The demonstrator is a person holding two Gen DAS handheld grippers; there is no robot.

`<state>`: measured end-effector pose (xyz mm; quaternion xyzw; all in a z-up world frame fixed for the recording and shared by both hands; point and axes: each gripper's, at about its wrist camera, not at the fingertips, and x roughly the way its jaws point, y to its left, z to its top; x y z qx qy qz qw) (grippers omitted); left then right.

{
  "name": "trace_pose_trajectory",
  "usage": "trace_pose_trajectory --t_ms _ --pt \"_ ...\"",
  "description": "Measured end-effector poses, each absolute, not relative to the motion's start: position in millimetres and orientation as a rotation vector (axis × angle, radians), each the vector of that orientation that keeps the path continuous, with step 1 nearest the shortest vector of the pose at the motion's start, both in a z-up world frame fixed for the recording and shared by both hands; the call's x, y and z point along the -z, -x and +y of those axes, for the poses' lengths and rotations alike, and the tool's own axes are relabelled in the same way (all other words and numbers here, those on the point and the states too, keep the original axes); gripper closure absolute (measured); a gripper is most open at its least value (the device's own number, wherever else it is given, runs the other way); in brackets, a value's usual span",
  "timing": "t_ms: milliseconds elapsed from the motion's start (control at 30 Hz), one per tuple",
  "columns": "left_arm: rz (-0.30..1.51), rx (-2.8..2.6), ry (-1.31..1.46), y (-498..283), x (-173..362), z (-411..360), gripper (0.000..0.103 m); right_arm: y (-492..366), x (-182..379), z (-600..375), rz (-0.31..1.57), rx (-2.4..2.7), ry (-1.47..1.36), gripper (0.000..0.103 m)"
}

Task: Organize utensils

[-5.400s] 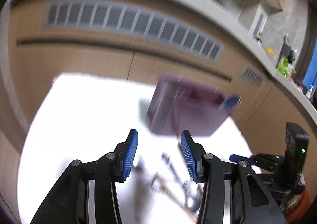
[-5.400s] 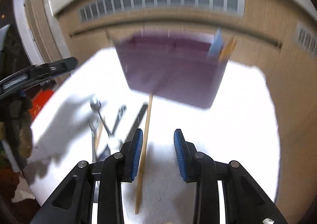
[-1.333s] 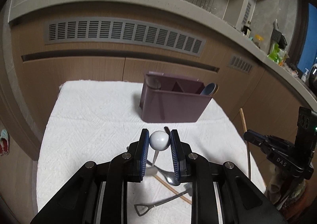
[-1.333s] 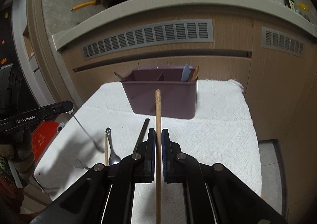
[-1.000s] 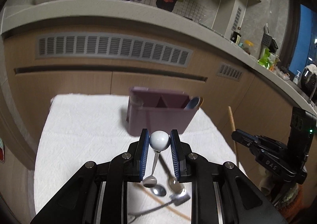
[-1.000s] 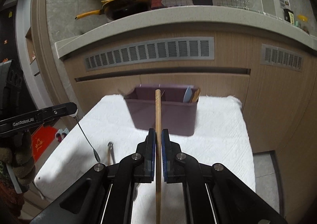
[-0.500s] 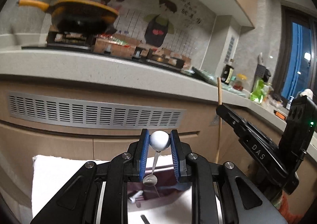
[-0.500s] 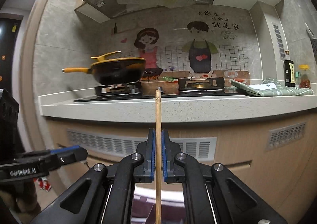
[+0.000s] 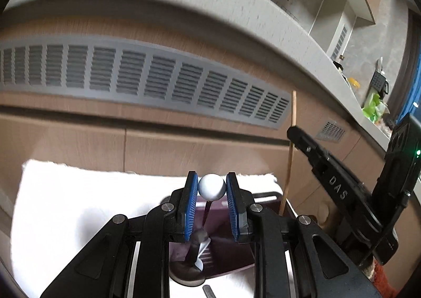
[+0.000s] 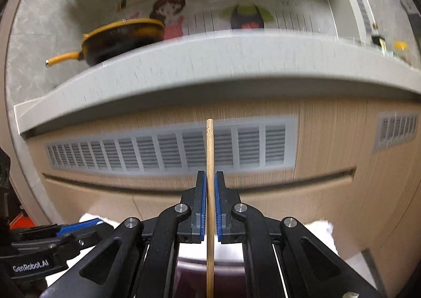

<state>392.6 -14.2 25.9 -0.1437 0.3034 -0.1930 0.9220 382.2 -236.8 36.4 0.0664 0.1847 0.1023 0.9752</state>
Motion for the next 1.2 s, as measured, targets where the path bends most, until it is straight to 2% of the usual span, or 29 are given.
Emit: trace_pose_trajectory --t_ms 67,167,300,567,733,933,1200 --pt "0.630 0.408 0.292 -390 -20 -17 0.078 -380 -25 -239 0.427 -0.231 -0.131 0.096" --pt "0.619 0.426 0.290 -383 -21 -19 0.067 -373 -15 -242 0.501 -0.285 -0.121 0.096" --pt "0.573 0.418 0.305 -360 -33 -10 0.064 -346 -17 -252 0.503 -0.289 -0.094 0.096" --pt "0.580 0.352 0.220 -293 -37 9 0.063 -277 -11 -264 0.565 -0.352 -0.056 0.088" --pt "0.694 0.320 0.179 -251 -3 19 0.064 -236 24 -244 0.736 -0.542 0.018 0.085" --pt "0.817 0.315 0.141 -204 36 26 0.064 -191 65 -220 0.847 -0.633 0.106 0.085" --pt "0.946 0.353 0.155 -157 65 29 0.064 -170 76 -193 0.875 -0.757 0.170 0.085"
